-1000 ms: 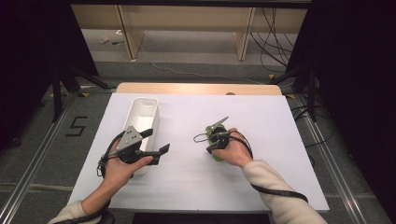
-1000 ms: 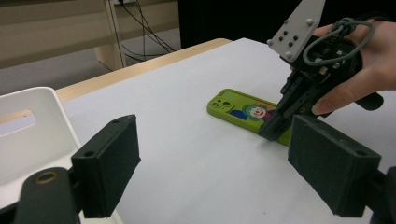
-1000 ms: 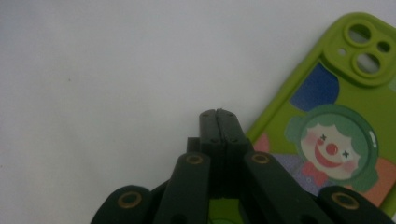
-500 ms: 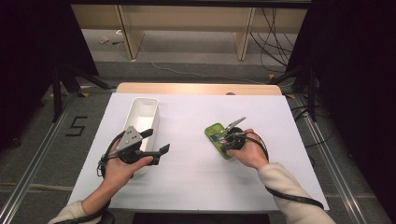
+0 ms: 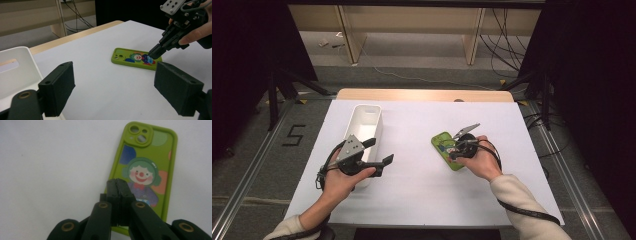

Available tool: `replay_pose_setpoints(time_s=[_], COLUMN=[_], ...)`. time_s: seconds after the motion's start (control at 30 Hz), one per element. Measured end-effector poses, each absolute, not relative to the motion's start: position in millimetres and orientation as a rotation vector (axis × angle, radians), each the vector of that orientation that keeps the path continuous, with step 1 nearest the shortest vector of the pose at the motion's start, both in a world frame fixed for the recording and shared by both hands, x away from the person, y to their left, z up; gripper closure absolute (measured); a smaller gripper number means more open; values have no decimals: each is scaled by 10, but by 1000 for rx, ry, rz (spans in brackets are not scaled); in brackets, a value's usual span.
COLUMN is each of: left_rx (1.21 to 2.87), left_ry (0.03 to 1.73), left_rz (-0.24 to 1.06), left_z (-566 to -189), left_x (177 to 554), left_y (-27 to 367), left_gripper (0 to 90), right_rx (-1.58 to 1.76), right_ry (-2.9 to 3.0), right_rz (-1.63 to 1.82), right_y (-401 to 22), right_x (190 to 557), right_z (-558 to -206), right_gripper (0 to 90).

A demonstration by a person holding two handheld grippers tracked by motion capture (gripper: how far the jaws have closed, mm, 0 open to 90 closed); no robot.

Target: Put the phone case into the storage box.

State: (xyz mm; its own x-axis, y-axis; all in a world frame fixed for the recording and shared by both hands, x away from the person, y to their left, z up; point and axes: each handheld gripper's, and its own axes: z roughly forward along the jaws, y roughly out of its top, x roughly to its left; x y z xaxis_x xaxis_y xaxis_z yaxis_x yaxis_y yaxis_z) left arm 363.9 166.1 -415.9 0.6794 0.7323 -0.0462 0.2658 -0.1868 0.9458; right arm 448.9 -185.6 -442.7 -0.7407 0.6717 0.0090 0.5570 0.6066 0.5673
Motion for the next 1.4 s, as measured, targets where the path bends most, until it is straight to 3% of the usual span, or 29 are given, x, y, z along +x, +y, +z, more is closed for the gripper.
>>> replay_pose_setpoints(time_s=[0.1,0.13,0.27,0.3,0.33,0.5,0.73,1.4], left_rx=[1758,1759,1757,1757,1759,1758,1760,1759], left_ry=[802,800,800,800,800,801,802,804], left_rz=[511,512,516,515,513,515,517,516], left_z=[-4160,-4157,-4151,-4154,-4155,-4152,-4153,-4153], left_x=[3639,3641,3641,3643,3642,3641,3644,3644], left_y=[1659,1660,1662,1661,1661,1658,1657,1663], left_gripper=[161,161,161,161,161,160,158,154], right_rx=[1031,1040,1075,1075,1079,1107,1102,1140], right_ry=[2611,2581,2519,2519,2508,2507,2541,2606], right_rz=[836,864,859,859,871,867,788,491], right_y=[-1879,-1906,-1947,-1947,-1981,-2008,-1921,-1635], right_x=[4503,4524,4555,4555,4579,4621,4708,4925], right_z=[-4404,-4372,-4323,-4323,-4305,-4304,-4335,-4507], right_gripper=[781,648,344,344,206,77,7,4])
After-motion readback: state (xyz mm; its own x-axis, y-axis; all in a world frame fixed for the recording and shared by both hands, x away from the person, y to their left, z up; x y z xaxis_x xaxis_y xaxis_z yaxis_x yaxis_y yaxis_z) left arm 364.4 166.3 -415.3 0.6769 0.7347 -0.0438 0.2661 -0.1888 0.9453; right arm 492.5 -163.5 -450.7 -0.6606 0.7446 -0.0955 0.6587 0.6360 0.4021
